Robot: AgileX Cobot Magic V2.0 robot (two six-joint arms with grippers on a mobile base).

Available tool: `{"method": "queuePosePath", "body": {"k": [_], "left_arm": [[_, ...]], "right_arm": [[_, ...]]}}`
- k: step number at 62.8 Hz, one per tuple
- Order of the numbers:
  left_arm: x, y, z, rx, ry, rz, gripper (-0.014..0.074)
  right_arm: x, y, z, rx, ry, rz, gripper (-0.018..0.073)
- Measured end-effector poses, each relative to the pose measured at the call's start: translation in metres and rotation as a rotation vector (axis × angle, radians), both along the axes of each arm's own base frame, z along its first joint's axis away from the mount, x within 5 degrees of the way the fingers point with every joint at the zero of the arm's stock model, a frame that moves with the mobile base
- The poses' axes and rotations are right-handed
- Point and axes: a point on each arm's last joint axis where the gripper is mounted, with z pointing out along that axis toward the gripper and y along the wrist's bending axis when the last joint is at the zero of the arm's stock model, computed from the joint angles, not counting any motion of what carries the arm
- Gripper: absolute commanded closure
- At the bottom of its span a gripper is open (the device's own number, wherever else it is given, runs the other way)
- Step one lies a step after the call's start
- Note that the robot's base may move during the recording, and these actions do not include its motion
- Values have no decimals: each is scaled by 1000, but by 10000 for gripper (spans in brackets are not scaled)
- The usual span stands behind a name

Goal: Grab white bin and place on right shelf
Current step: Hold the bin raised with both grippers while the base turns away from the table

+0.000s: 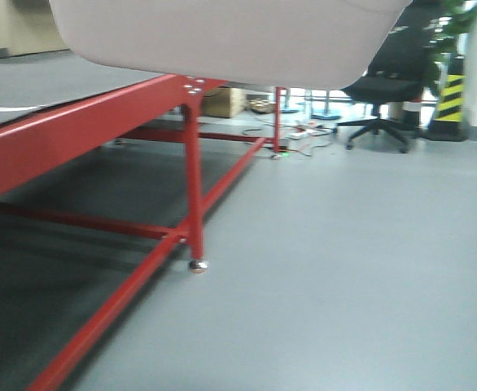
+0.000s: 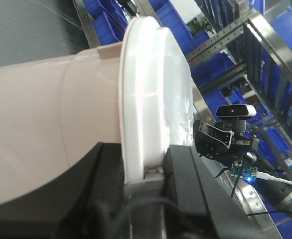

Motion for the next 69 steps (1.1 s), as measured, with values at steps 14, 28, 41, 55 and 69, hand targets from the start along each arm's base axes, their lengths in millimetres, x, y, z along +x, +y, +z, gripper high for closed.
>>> {"method": "queuePosePath", "body": {"k": [14, 28, 41, 55, 69], "left_arm": [[0, 0, 0, 0, 0, 0, 722], [0, 0, 0, 0, 0, 0, 722], [0, 0, 0, 0, 0, 0, 722], [0, 0, 0, 0, 0, 0, 722], [0, 0, 0, 0, 0, 0, 722]], "right_arm": [[0, 0, 0, 0, 0, 0, 420], [0, 0, 0, 0, 0, 0, 420], [0, 0, 0, 0, 0, 0, 420], [0, 0, 0, 0, 0, 0, 420], [0, 0, 0, 0, 0, 0, 420]]}}
